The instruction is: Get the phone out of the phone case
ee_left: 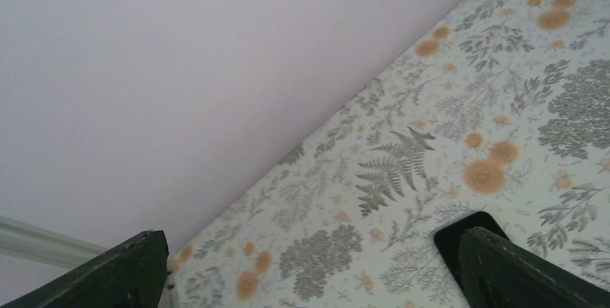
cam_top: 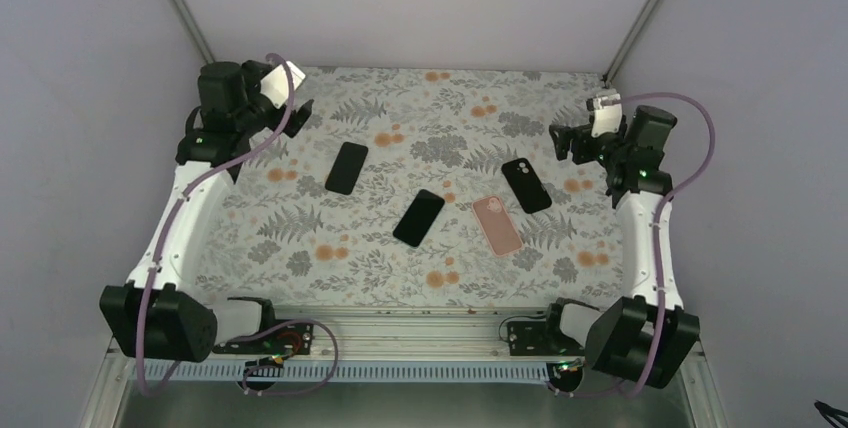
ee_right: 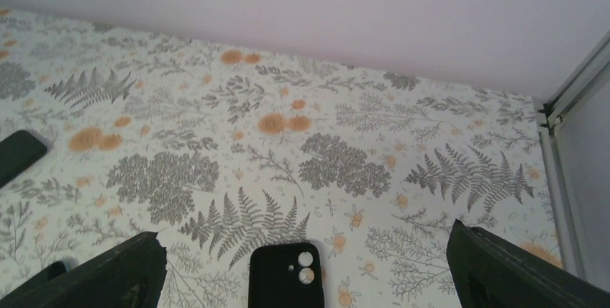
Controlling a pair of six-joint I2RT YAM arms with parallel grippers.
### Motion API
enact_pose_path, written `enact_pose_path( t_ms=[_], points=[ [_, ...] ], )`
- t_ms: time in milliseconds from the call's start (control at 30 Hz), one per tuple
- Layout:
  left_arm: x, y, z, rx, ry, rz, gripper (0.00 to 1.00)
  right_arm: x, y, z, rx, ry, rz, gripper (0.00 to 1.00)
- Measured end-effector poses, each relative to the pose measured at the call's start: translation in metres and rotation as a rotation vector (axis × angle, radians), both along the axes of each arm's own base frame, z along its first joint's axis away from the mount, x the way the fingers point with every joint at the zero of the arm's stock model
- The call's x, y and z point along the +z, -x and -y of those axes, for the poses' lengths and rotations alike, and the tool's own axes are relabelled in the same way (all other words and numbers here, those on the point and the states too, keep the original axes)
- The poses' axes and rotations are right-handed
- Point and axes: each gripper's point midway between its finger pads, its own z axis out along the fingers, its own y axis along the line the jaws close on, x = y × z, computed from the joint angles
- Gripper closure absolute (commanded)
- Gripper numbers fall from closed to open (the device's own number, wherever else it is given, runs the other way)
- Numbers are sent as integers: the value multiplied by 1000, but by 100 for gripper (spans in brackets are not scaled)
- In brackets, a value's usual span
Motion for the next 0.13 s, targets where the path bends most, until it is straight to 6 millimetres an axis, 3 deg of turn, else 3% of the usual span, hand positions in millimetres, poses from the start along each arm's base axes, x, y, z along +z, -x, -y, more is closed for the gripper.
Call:
enact_pose_path(
  t_ms=[133],
  points=[
    [-20,-9,4,-9,44,-64,0,0,0,0,-10,-9,38,0]
  ],
)
